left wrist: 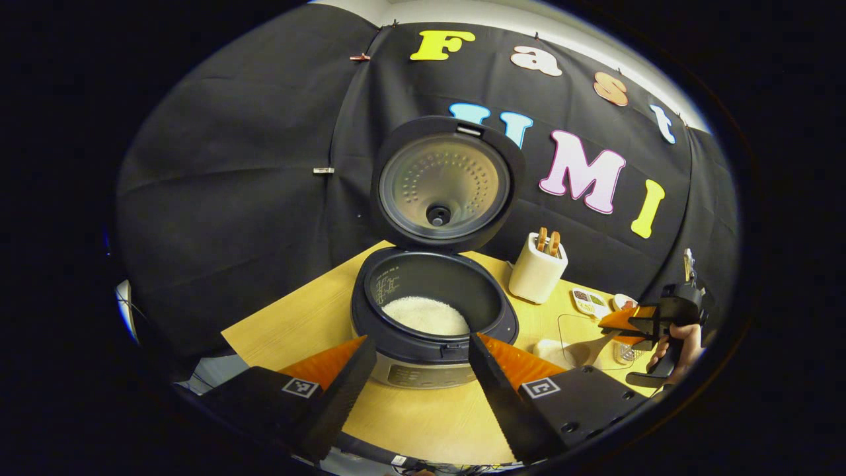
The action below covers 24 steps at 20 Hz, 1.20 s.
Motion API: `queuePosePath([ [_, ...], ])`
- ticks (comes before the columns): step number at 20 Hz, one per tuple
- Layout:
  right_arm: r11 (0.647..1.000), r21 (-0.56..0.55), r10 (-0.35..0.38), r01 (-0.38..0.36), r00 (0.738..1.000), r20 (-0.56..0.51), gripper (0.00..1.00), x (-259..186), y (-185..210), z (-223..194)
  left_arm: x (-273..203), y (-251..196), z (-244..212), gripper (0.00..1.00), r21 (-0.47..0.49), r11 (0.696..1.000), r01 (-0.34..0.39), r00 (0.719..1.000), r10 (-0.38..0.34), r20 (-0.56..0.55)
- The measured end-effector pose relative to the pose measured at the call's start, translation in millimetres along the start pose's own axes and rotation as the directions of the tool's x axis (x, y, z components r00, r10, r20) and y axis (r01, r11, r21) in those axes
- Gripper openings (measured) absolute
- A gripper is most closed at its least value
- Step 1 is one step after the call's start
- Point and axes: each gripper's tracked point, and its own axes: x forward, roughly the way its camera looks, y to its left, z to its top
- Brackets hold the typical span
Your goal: Close the left gripper, press the button to open the rice cooker; take a wooden spoon from the chopstick holder with the right hand, scoop a spoonful of rice and pour it into the rice cooker, then put the wooden spoon back into the chopstick holder.
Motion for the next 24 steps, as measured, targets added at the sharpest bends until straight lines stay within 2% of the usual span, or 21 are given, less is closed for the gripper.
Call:
queuePosePath([
  [6,0.983,0.180,-0.022,0.022,1.000,0.000,0.18,-11.1,-36.2,36.8,-4.4,-11.6,4.6,0.95,0.002,1.000,-0.019,1.000,0.019,0.010],
  [7,0.981,0.194,-0.021,0.022,1.000,-0.004,0.18,-12.4,-40.9,40.9,-6.3,-12.7,5.0,0.92,-0.002,1.000,-0.027,1.000,0.027,0.013],
  [8,0.977,0.211,-0.017,0.019,1.000,-0.009,0.18,-14.6,-43.1,45.8,-8.2,-15.3,6.9,0.95,-0.006,0.999,-0.033,0.999,0.033,0.018],
  [12,0.954,0.301,0.019,-0.009,0.999,-0.033,0.18,-21.1,-42.8,61.0,-16.2,-25.7,11.9,0.95,-0.025,0.998,-0.058,0.998,0.059,0.033],
  [18,0.926,0.370,0.093,-0.077,0.995,-0.023,0.18,-26.0,-16.1,82.5,-21.7,-28.3,24.4,0.95,-0.040,0.996,-0.083,0.994,0.085,0.066],
  [24,0.887,0.433,0.191,-0.161,0.981,-0.025,0.18,-32.0,42.8,90.0,-28.3,-9.7,36.3,0.95,-0.046,0.994,-0.102,0.990,0.105,0.090],
])
